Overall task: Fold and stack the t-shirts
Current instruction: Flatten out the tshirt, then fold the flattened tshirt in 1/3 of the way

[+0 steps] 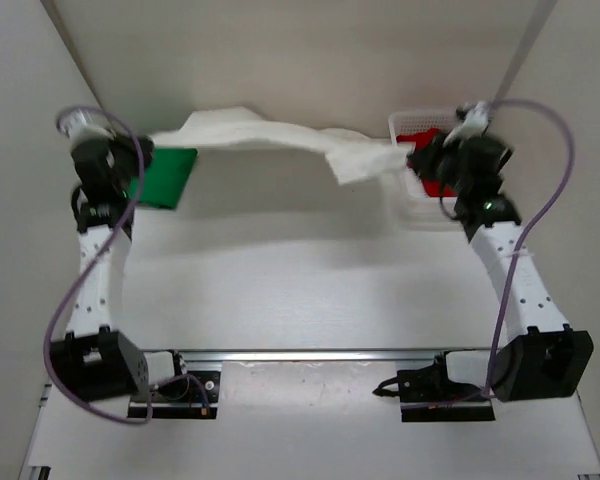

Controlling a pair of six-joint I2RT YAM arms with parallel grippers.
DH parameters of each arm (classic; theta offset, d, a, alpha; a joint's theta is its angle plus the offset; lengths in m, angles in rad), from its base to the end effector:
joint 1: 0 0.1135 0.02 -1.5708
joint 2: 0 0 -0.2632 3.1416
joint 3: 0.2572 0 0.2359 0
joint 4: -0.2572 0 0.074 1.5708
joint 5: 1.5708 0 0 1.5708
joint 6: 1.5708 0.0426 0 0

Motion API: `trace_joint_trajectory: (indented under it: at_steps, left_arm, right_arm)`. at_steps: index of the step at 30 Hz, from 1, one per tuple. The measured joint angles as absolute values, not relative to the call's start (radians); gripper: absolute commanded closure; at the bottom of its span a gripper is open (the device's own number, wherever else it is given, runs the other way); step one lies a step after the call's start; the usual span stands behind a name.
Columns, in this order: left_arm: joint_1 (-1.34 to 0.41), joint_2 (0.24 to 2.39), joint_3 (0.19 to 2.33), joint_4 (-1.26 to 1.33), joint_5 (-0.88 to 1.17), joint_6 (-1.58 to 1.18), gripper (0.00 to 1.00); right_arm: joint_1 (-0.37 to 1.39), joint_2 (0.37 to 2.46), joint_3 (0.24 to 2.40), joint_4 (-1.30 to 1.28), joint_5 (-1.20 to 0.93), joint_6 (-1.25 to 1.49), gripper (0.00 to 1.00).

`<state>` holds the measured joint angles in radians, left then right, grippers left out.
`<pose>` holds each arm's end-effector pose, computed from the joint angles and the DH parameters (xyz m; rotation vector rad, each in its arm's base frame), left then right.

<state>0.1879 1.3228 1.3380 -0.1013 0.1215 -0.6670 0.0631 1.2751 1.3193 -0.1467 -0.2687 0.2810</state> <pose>0.2942 0.0507 0.4221 -0.6091 1.5625 -0.4634 0.2818 0.0291 0.4235 -0.0210 1.6924 0.4833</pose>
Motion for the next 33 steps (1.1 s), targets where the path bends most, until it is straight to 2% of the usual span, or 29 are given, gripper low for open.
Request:
trace_joint_trajectory:
  at_steps: [2,5,7,10,17,23,28,33]
  left_arm:
    - [0.165,1.173,1.044,-0.082,0.087,-0.648,1.00]
    - [0.164,1.018,0.713,-0.063,0.072,-0.644,1.00]
    - [0.205,0.958,0.542,-0.062,0.090,-0.651,1.00]
    - [0.315,0.948,0.413,-0.100,0.146,-0.659,1.00]
    - [0.344,0.881,0.401,-0.200,0.186,-0.617,1.00]
    - [0.283,0.791,0.424,-0.297,0.189,-0.580,1.00]
    - [0.309,0.830,0.433,-0.270,0.226,-0.601,1.00]
    - [0.350,0.986,0.455,-0.169,0.266,-0.700,1.00]
  right_arm:
    - [0.100,1.227,1.054,-0.180,-0.222,0.290,0.99]
    - [0.166,1.161,0.776,-0.254,-0.199,0.326,1.00]
    - [0.187,1.105,0.656,-0.318,-0.215,0.374,1.00]
    - [0.154,0.997,0.546,-0.354,-0.248,0.447,1.00]
    - [0.095,0.636,0.426,-0.517,-0.334,0.546,1.00]
    - [0.274,0.418,0.431,-0.671,-0.279,0.654,1.00]
    - [0.330,0.517,0.435,-0.680,-0.223,0.681,1.00]
    - [0.153,0.809,0.535,-0.559,-0.289,0.619,1.00]
